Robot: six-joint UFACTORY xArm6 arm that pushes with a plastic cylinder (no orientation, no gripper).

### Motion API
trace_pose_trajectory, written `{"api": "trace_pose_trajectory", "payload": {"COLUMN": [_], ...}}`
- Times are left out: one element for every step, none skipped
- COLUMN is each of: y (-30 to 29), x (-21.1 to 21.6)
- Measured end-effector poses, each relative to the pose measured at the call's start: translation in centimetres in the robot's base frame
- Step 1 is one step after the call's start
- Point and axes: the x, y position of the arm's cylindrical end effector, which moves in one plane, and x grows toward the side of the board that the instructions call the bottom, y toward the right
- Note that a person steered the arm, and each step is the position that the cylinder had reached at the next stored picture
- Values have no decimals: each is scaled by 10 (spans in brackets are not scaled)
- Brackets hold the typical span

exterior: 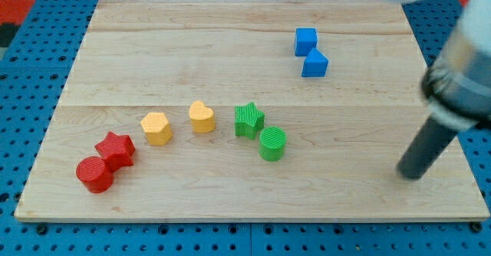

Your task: Push the blue triangle away from the blue cube

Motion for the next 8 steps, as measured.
{"api": "trace_pose_trajectory", "payload": {"y": [41,30,-25,-78,-109,-126,-157,-156], "x": [-96,-166,-210,-187,-179,-214,-174,-151]}}
